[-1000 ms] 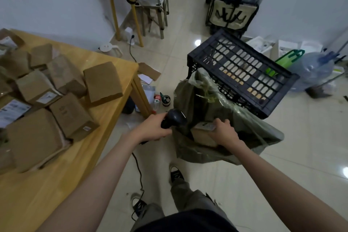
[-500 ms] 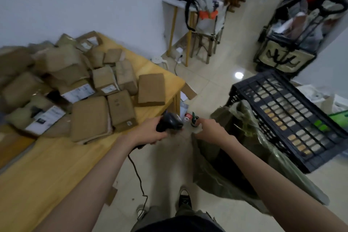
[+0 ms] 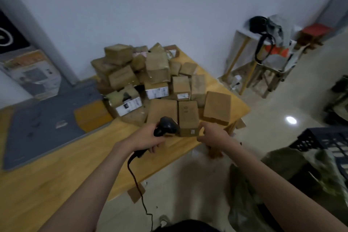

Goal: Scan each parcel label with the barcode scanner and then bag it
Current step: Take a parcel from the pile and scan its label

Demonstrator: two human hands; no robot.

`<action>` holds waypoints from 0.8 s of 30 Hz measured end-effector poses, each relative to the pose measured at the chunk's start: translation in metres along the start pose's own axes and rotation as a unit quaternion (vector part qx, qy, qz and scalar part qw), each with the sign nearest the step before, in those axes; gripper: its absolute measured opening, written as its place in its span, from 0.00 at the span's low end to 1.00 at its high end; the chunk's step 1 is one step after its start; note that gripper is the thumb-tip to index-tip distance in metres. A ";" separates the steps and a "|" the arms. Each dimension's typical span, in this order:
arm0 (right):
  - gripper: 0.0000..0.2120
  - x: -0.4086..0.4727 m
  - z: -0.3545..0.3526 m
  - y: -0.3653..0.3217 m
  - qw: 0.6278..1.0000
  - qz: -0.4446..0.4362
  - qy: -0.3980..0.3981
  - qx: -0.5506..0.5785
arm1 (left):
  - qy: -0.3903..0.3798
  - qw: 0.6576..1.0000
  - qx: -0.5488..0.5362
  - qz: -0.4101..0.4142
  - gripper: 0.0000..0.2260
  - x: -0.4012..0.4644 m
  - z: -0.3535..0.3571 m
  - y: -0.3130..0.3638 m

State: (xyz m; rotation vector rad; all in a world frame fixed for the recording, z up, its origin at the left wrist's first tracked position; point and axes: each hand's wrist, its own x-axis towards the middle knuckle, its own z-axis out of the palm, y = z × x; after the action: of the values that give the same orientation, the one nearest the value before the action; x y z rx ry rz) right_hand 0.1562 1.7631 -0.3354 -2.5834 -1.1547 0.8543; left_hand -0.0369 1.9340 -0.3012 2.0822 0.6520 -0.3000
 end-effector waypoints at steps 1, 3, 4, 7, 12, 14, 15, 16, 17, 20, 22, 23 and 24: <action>0.16 0.004 0.002 -0.014 1.000 -0.007 0.000 -0.002 | 0.010 1.000 -0.004 -0.001 0.03 -0.007 -0.008 -0.009; 0.13 0.013 0.006 -0.041 1.000 -0.020 -0.004 0.006 | 0.035 0.999 -0.009 -0.004 0.07 -0.020 -0.024 -0.026; 0.12 0.018 0.009 -0.054 1.000 -0.028 -0.008 0.006 | 0.044 0.999 -0.012 -0.009 0.07 -0.027 -0.031 -0.034; 0.18 0.031 0.017 -0.088 0.998 -0.056 -0.017 -0.017 | 0.066 0.997 -0.025 -0.022 0.06 -0.044 -0.048 -0.059; 0.22 0.053 0.025 -0.142 0.994 -0.096 -0.028 -0.047 | 0.110 0.991 -0.061 -0.043 0.08 -0.071 -0.072 -0.094; 0.23 0.062 0.025 -0.161 0.991 -0.120 -0.017 -0.062 | 0.129 0.987 -0.074 -0.054 0.11 -0.077 -0.082 -0.104; 0.23 0.068 0.026 -0.169 0.989 -0.129 -0.013 -0.069 | 0.137 0.985 -0.082 -0.059 0.12 -0.079 -0.086 -0.109; 0.23 0.073 0.026 -0.177 0.988 -0.135 -0.010 -0.070 | 0.144 0.984 -0.088 -0.063 0.13 -0.081 -0.090 -0.113; 0.21 0.078 0.025 -0.185 0.987 -0.142 -0.008 -0.075 | 0.152 0.982 -0.094 -0.066 0.13 -0.082 -0.094 -0.117; 0.20 0.101 0.026 -0.205 0.983 -0.167 -0.004 -0.076 | 0.174 0.976 -0.104 -0.078 0.10 -0.083 -0.106 -0.127; 0.22 0.119 0.025 -0.216 0.980 -0.186 -0.002 -0.075 | 0.187 0.973 -0.105 -0.084 0.08 -0.079 -0.113 -0.135; 0.22 0.127 0.024 -0.220 0.978 -0.192 0.000 -0.080 | 0.191 0.972 -0.107 -0.089 0.08 -0.076 -0.117 -0.139; 0.23 0.137 0.022 -0.224 0.977 -0.196 0.001 -0.082 | 0.195 0.970 -0.111 -0.095 0.08 -0.073 -0.120 -0.142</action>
State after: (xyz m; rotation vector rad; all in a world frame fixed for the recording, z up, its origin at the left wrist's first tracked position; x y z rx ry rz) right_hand 0.0764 2.0143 -0.3261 -2.3442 -1.7210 0.6917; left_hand -0.1804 2.0734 -0.3010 1.8781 1.0726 0.0808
